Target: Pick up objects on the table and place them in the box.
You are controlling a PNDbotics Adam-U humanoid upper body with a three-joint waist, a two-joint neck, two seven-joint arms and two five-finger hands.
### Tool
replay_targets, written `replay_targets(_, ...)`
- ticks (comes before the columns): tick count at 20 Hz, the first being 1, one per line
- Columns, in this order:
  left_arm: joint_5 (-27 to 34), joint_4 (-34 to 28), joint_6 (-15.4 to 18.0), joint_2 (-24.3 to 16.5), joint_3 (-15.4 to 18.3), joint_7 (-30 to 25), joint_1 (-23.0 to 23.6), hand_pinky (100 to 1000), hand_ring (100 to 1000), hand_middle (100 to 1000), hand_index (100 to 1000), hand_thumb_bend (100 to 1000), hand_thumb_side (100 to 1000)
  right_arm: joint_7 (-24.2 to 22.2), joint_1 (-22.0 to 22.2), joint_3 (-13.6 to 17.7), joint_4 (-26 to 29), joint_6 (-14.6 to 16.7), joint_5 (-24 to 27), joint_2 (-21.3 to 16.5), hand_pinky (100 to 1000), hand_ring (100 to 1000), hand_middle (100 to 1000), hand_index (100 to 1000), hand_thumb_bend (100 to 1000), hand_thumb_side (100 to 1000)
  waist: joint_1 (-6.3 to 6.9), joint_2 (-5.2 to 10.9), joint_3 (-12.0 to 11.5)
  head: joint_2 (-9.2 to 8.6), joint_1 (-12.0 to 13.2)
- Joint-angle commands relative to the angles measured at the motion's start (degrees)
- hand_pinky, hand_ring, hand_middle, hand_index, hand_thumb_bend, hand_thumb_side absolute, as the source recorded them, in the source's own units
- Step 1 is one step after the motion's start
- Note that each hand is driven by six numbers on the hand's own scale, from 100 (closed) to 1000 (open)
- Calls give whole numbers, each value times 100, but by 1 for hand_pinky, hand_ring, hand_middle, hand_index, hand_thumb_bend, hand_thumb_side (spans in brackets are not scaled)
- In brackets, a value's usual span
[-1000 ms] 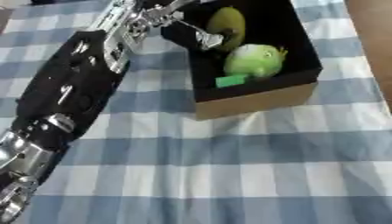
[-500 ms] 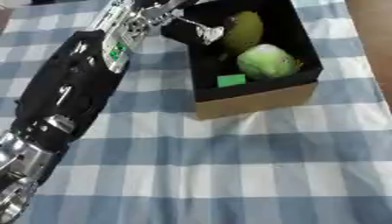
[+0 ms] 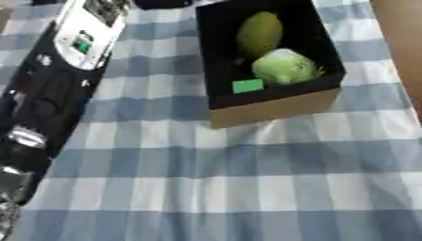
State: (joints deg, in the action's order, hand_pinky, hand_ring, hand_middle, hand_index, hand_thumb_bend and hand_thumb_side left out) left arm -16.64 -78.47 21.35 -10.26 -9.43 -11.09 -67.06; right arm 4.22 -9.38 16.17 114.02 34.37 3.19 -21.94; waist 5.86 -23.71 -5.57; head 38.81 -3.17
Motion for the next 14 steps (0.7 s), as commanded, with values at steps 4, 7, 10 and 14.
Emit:
replay_targets(4,1904,-1770,-796,-825,302,-277,818,792,800,751,924,100,607,137,-8,106,58,126,-65,-102,952,1000,412,938,100,470,-170,125,-74,-8,-13)
replay_targets(7,2675,-2372,-1014,-917,537,-312,1284,797,802,751,929,100,627,198,10,124,58,228,-119,-70,950,1000,417,936,100,470,-238,106,-112,-24,11)
replay_targets(10,3303,-2887,-1126,-883,766,-329,1731,806,805,751,931,100,645,265,31,142,58,339,-182,-39,947,1000,426,935,100,470,-309,88,-151,-33,58)
replay_targets(14,3861,-3343,-1204,-657,1020,-449,2253,805,802,745,936,100,657,347,46,154,58,474,-258,13,945,1000,447,935,100,470,-414,66,-190,-62,133)
